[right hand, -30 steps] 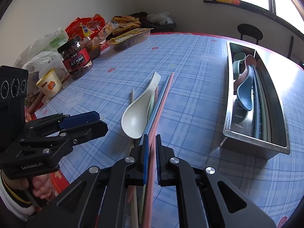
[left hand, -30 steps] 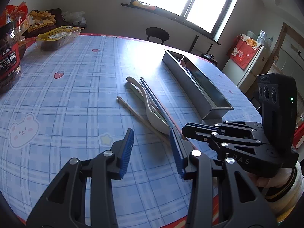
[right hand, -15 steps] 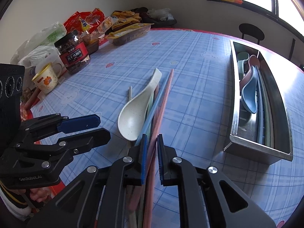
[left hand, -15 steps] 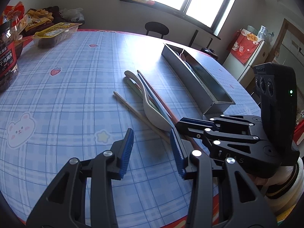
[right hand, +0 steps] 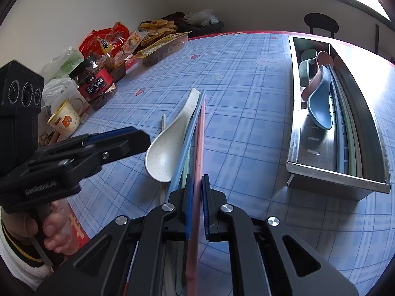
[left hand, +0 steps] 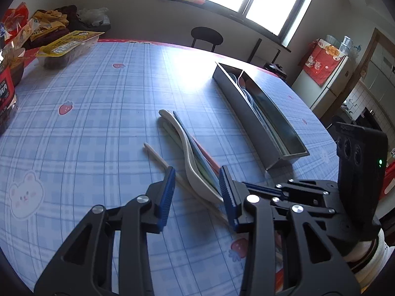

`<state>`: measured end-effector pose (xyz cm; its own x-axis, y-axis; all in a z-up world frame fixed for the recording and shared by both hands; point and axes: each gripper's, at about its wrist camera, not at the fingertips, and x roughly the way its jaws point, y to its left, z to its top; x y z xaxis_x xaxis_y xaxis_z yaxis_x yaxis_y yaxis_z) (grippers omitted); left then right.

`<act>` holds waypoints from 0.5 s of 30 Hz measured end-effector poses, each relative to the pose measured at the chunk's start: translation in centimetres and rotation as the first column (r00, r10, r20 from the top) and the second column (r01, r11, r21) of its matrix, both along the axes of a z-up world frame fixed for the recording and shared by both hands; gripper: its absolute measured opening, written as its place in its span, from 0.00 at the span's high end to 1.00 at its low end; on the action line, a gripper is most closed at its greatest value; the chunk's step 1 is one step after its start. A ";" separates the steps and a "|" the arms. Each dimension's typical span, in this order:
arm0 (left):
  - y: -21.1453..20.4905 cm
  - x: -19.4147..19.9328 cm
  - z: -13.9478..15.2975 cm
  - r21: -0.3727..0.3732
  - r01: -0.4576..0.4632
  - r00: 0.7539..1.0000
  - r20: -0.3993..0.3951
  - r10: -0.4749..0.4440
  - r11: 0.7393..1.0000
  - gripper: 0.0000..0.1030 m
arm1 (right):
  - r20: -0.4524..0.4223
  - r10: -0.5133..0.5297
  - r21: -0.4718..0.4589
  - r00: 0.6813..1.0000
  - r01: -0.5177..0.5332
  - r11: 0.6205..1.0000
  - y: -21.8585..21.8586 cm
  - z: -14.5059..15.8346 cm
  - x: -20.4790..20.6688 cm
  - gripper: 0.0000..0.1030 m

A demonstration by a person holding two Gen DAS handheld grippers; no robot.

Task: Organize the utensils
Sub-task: 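Grasp the white spoon with the left tool while the right tool grasps a pink chopstick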

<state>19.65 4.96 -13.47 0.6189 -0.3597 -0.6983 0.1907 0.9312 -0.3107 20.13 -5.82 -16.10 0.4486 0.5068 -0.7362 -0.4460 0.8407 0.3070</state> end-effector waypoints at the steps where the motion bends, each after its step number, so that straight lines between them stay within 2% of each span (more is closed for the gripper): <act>1: -0.2 0.5 0.0 0.001 0.001 1.000 -0.011 -0.001 1.000 0.69 | 0.000 -0.003 0.001 1.000 0.003 1.000 0.0 0.0 0.0 0.93; 4: -0.8 1.4 -0.6 0.033 0.004 1.000 -0.031 -0.003 0.999 0.70 | 0.003 -0.015 0.003 1.000 0.015 1.000 -0.2 0.0 0.0 0.93; 8: -1.2 2.0 -1.6 0.030 0.002 0.998 -0.062 -0.001 1.000 0.70 | 0.005 -0.010 0.003 1.000 0.010 1.000 -0.2 0.0 0.0 0.93; 12: -1.5 2.2 -1.8 0.052 0.004 0.998 -0.057 -0.001 0.999 0.72 | 0.012 -0.002 -0.009 1.000 0.002 1.000 0.1 0.1 -0.1 0.93; 13: -1.4 2.2 -1.9 0.057 0.004 0.998 -0.057 0.000 0.998 0.73 | 0.011 -0.001 -0.008 1.000 0.001 1.000 0.2 0.1 -0.1 0.93; 15: -1.3 2.2 -2.0 0.091 -0.004 0.999 -0.049 0.009 0.996 0.86 | 0.008 -0.002 -0.004 1.000 0.002 1.000 0.1 0.0 0.0 0.93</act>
